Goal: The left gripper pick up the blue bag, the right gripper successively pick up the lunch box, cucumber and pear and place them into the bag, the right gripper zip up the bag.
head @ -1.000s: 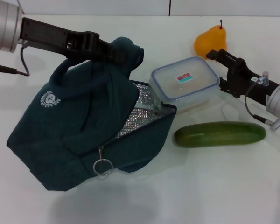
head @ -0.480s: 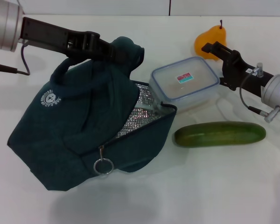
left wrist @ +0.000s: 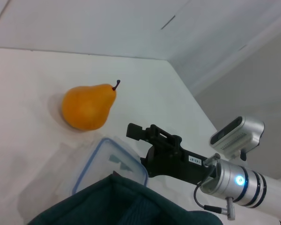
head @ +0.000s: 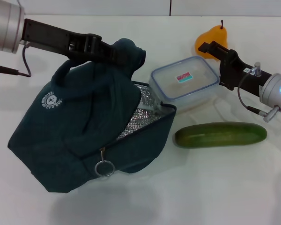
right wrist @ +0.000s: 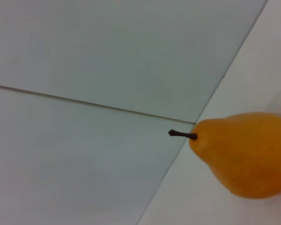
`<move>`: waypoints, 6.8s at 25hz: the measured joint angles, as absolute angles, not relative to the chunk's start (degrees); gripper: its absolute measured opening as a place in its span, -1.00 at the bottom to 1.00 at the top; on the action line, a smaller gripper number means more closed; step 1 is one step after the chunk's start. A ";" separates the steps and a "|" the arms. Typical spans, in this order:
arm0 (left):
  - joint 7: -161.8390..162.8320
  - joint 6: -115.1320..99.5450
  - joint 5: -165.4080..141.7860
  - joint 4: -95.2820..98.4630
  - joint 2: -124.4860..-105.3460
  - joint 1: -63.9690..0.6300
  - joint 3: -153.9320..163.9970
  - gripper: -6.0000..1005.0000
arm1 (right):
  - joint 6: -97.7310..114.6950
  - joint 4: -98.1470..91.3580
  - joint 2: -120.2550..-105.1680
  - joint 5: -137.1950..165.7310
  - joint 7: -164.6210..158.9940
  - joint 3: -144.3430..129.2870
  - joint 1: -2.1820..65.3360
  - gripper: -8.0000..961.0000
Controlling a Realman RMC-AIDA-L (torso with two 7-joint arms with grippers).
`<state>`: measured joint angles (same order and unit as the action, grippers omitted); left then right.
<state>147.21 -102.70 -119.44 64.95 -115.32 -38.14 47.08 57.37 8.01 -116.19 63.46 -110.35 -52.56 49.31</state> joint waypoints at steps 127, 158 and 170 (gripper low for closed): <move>144.84 -95.89 -112.27 56.85 -118.25 -37.70 46.88 -0.90 | 100.19 5.74 -116.19 66.94 -96.93 -41.57 40.09 -0.81; 143.24 -94.84 -109.81 55.40 -117.74 -36.82 46.38 -0.90 | 92.20 5.57 -116.19 76.13 -97.07 -41.60 41.98 -0.80; 142.97 -95.07 -109.80 54.49 -117.65 -36.82 46.38 -0.90 | 87.53 7.27 -116.19 79.84 -97.54 -41.51 46.73 -0.81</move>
<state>142.97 -95.07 -109.80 54.49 -117.65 -36.82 46.38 87.53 7.27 -116.19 79.84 -97.54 -41.51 46.73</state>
